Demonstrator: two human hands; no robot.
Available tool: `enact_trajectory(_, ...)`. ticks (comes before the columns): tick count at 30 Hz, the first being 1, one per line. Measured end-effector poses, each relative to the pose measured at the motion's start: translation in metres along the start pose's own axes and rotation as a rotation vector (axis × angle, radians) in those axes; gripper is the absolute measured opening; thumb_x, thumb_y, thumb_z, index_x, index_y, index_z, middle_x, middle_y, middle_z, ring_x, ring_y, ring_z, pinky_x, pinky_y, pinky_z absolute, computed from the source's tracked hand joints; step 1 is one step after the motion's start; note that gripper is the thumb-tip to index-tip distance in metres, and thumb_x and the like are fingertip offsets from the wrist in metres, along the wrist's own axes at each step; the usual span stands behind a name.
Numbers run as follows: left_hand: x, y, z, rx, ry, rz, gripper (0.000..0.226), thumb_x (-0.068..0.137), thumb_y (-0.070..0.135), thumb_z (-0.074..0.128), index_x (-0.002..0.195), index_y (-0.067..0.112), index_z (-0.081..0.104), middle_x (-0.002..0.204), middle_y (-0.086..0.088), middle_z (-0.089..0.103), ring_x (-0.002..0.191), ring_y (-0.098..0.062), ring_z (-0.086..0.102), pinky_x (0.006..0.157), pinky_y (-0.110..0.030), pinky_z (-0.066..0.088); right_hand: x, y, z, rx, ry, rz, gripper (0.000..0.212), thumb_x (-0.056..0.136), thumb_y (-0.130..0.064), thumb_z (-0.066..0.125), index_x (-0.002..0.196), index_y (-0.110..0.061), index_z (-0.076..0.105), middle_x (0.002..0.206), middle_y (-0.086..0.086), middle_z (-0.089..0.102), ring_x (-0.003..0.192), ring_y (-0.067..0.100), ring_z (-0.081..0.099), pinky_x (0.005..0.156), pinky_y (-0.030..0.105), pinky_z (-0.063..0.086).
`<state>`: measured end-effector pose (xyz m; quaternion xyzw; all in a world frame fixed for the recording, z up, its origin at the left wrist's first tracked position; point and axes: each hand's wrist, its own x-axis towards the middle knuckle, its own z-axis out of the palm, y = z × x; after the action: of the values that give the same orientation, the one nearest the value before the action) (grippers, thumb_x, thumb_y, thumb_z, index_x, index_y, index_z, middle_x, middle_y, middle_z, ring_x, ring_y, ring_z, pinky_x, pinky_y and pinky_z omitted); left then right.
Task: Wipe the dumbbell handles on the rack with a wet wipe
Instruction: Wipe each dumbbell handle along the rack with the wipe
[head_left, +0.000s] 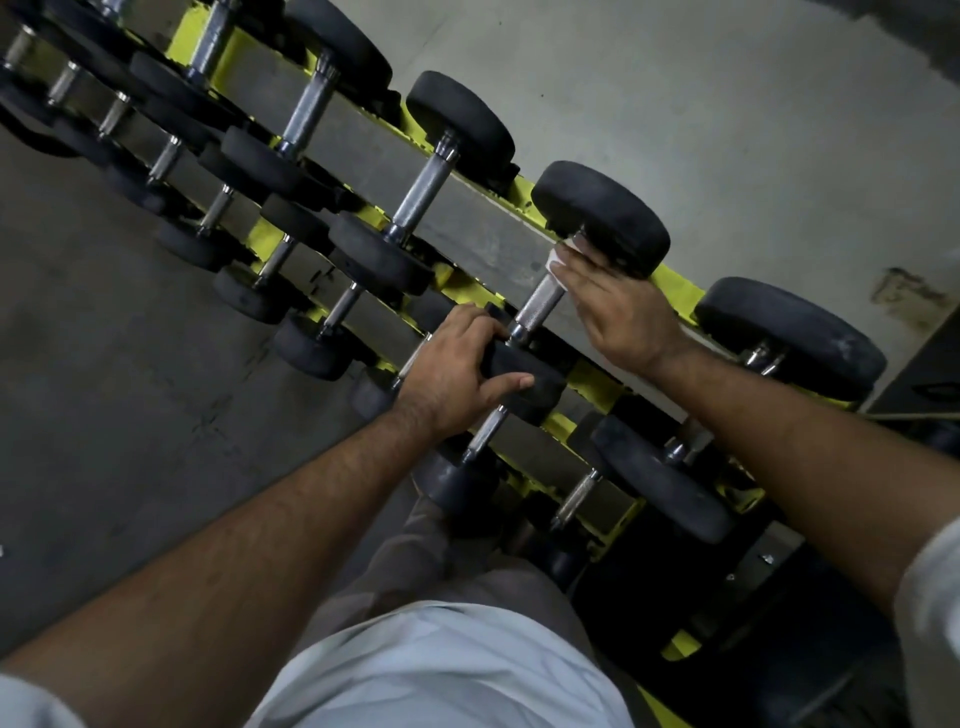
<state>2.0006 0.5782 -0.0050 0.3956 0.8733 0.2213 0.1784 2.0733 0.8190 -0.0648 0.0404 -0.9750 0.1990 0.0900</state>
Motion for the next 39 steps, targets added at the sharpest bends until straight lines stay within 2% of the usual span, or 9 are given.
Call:
enact_trajectory(2, 0.000, 0.000, 0.002, 0.003, 0.008, 0.002, 0.067, 0.079, 0.068, 0.061, 0.116, 0.012, 0.059, 0.123, -0.004, 0.051, 0.112, -0.017, 0.049, 0.092, -0.032, 0.048, 0.000, -0.015, 0.006, 0.015, 0.013, 0.038, 0.049, 0.099, -0.011, 0.041, 0.147, -0.001, 0.045, 0.154, 0.015, 0.044, 0.149, 0.028, 0.031, 0.112, 0.043, 0.042)
enact_trajectory(6, 0.000, 0.000, 0.002, -0.017, 0.027, 0.013, 0.070, 0.077, 0.070, 0.056, 0.113, 0.010, 0.060, 0.118, -0.006, 0.052, 0.110, -0.019, 0.050, 0.092, -0.030, 0.046, -0.002, -0.025, 0.012, 0.023, -0.195, -0.252, 0.050, 0.100, -0.018, 0.036, 0.145, -0.003, 0.050, 0.150, 0.016, 0.049, 0.144, 0.033, 0.039, 0.118, 0.051, 0.032)
enact_trajectory(10, 0.000, 0.001, 0.004, 0.007, 0.016, -0.001, 0.072, 0.077, 0.073, 0.053, 0.115, 0.012, 0.059, 0.120, -0.004, 0.051, 0.110, -0.017, 0.049, 0.091, -0.032, 0.048, 0.001, -0.008, 0.000, 0.028, -0.099, -0.060, 0.046, 0.101, -0.011, 0.044, 0.147, -0.007, 0.048, 0.152, 0.012, 0.047, 0.147, 0.029, 0.035, 0.114, 0.050, 0.039)
enact_trajectory(15, 0.001, 0.000, 0.003, 0.012, 0.016, 0.002, 0.074, 0.076, 0.073, 0.052, 0.116, 0.012, 0.059, 0.121, -0.005, 0.052, 0.111, -0.018, 0.050, 0.094, -0.037, 0.049, -0.007, -0.026, 0.011, 0.015, -0.282, -0.341, 0.054, 0.096, -0.018, 0.039, 0.148, -0.006, 0.044, 0.153, 0.015, 0.046, 0.144, 0.032, 0.039, 0.119, 0.049, 0.030)
enact_trajectory(20, -0.001, 0.003, 0.004, 0.018, 0.011, -0.023, 0.073, 0.076, 0.074, 0.052, 0.117, 0.014, 0.058, 0.122, -0.004, 0.050, 0.111, -0.018, 0.050, 0.092, -0.038, 0.051, -0.007, -0.016, 0.005, -0.038, -0.108, -0.095, 0.052, 0.098, -0.009, 0.042, 0.149, -0.004, 0.044, 0.154, 0.015, 0.044, 0.149, 0.032, 0.031, 0.122, 0.043, 0.025)
enact_trajectory(24, 0.000, 0.004, 0.003, 0.029, 0.003, -0.025, 0.069, 0.077, 0.070, 0.060, 0.117, 0.013, 0.058, 0.122, -0.004, 0.050, 0.112, -0.018, 0.049, 0.095, -0.039, 0.049, -0.012, -0.024, 0.010, -0.060, -0.228, -0.310, 0.060, 0.093, -0.011, 0.048, 0.152, -0.007, 0.040, 0.156, 0.013, 0.041, 0.148, 0.030, 0.032, 0.123, 0.042, 0.020)
enact_trajectory(28, -0.002, 0.005, 0.005, 0.038, 0.020, -0.030, 0.064, 0.080, 0.063, 0.065, 0.119, 0.014, 0.056, 0.123, -0.004, 0.050, 0.113, -0.018, 0.048, 0.094, -0.039, 0.050, -0.002, -0.015, -0.002, -0.100, -0.103, 0.021, 0.061, 0.095, -0.007, 0.049, 0.154, -0.009, 0.036, 0.159, 0.010, 0.038, 0.152, 0.027, 0.024, 0.120, 0.043, 0.028)
enact_trajectory(33, -0.002, 0.007, 0.003, 0.067, 0.013, -0.035, 0.064, 0.080, 0.064, 0.065, 0.121, 0.015, 0.056, 0.124, -0.004, 0.050, 0.113, -0.017, 0.048, 0.094, -0.037, 0.050, -0.009, -0.025, 0.007, -0.128, -0.319, -0.292, 0.061, 0.097, -0.024, 0.040, 0.156, -0.011, 0.032, 0.161, 0.010, 0.033, 0.152, 0.027, 0.023, 0.124, 0.045, 0.020)
enact_trajectory(39, -0.004, 0.007, 0.005, 0.075, 0.046, -0.013, 0.063, 0.079, 0.063, 0.067, 0.117, 0.013, 0.058, 0.121, -0.006, 0.052, 0.112, -0.019, 0.048, 0.097, -0.036, 0.047, 0.000, -0.045, 0.003, -0.173, -0.310, -0.062, 0.059, 0.098, -0.022, 0.041, 0.154, -0.007, 0.033, 0.160, 0.013, 0.034, 0.153, 0.029, 0.019, 0.125, 0.046, 0.017)
